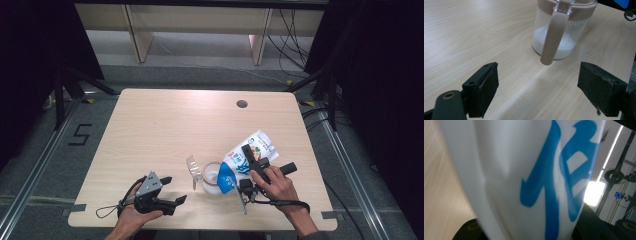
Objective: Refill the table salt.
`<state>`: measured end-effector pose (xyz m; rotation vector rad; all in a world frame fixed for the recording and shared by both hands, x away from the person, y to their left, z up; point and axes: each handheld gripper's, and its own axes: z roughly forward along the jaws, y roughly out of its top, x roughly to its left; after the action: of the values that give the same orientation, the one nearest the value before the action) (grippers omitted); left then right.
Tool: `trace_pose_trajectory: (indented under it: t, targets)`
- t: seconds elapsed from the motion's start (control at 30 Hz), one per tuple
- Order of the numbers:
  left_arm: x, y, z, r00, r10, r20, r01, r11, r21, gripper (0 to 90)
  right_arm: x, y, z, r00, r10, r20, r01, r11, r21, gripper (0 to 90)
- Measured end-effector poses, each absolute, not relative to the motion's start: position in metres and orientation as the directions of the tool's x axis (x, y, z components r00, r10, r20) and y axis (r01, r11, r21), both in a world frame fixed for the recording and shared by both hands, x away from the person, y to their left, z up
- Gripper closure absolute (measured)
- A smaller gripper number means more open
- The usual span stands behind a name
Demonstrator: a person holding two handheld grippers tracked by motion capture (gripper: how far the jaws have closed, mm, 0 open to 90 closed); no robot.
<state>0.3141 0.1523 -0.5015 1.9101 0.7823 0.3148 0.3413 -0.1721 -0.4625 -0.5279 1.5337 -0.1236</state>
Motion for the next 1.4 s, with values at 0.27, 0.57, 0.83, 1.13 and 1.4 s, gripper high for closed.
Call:
trace_pose_trajectory:
  t: [0.27, 0.57, 0.83, 1.13, 1.4]
  targets:
    - [0.3137, 0.1525, -0.5009, 0.753, 0.648, -0.115, 0.384, -0.291, 0.876, 16.4, 0.3409, -0.1718, -0.4624, 0.053, -0.394, -0.918, -0.246, 0.885, -0.394, 74.8]
    - [0.3138, 0.1527, -0.5009, 0.753, 0.648, -0.114, 0.384, -0.291, 0.876, 16.4, 0.3416, -0.1712, -0.4618, 0.06, -0.393, -0.918, -0.255, 0.883, -0.395, 75.3]
    - [0.3138, 0.1526, -0.5009, 0.753, 0.648, -0.115, 0.384, -0.291, 0.876, 16.4, 0.3415, -0.1713, -0.4619, 0.062, -0.391, -0.918, -0.257, 0.883, -0.393, 75.8]
    - [0.3143, 0.1525, -0.5015, 0.757, 0.643, -0.12, 0.381, -0.285, 0.879, 16.4, 0.3414, -0.1718, -0.4623, 0.054, -0.384, -0.922, -0.252, 0.888, -0.384, 76.2]
    - [0.3138, 0.1526, -0.5009, 0.753, 0.648, -0.115, 0.384, -0.291, 0.876, 16.4, 0.3415, -0.1714, -0.4615, 0.058, -0.389, -0.919, -0.254, 0.885, -0.391, 76.6]
